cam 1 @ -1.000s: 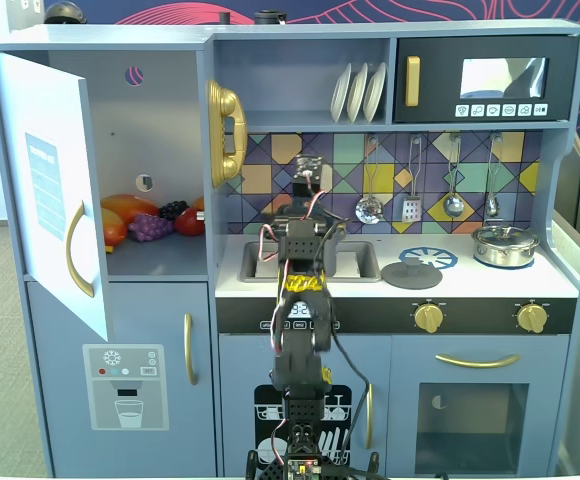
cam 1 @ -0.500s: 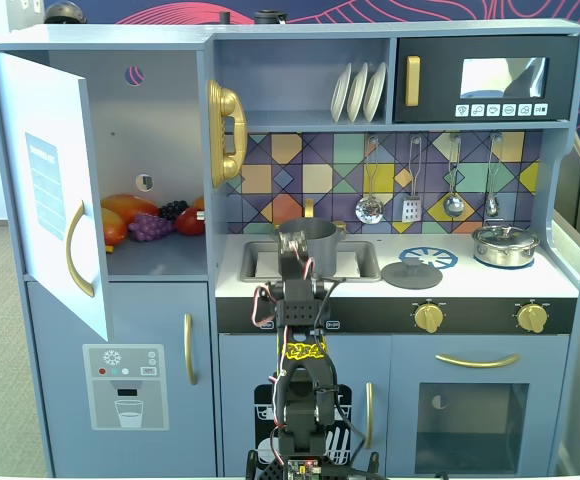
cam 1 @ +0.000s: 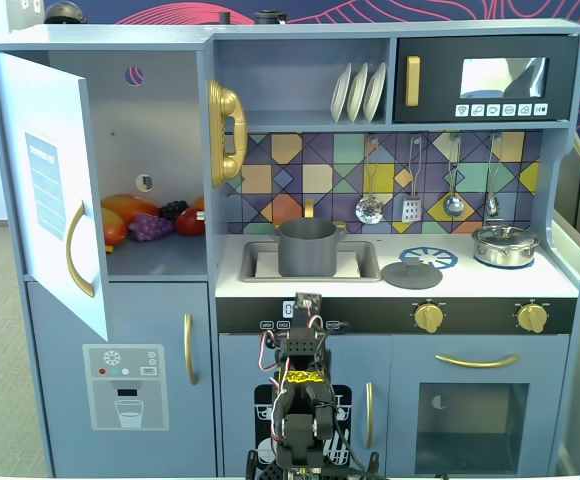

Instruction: Pick up the green pineapple from the left cabinet and place it in the gray recipient

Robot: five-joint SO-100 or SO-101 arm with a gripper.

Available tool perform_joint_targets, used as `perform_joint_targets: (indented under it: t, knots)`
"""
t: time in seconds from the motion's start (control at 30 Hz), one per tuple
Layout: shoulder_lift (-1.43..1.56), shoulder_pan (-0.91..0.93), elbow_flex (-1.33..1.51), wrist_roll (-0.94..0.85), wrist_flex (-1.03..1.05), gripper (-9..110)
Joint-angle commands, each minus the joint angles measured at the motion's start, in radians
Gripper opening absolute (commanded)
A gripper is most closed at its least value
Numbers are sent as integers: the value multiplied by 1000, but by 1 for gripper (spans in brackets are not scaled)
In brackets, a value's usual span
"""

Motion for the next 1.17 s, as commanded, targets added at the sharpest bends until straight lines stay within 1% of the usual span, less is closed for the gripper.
perform_joint_targets:
  t: [0.0, 0.07, 0.27, 0.4, 0.47, 0.5, 1.13]
  knots:
    - [9, 11, 5, 61, 81, 0]
    - [9, -3, 5, 44, 184, 0]
    - [11, 29, 6, -179, 509, 0]
    - [11, 31, 6, -104, 528, 1]
    - [11, 32, 6, 3, 545, 2]
    - [11, 37, 6, 17, 543, 3]
    - [11, 38, 6, 14, 543, 5]
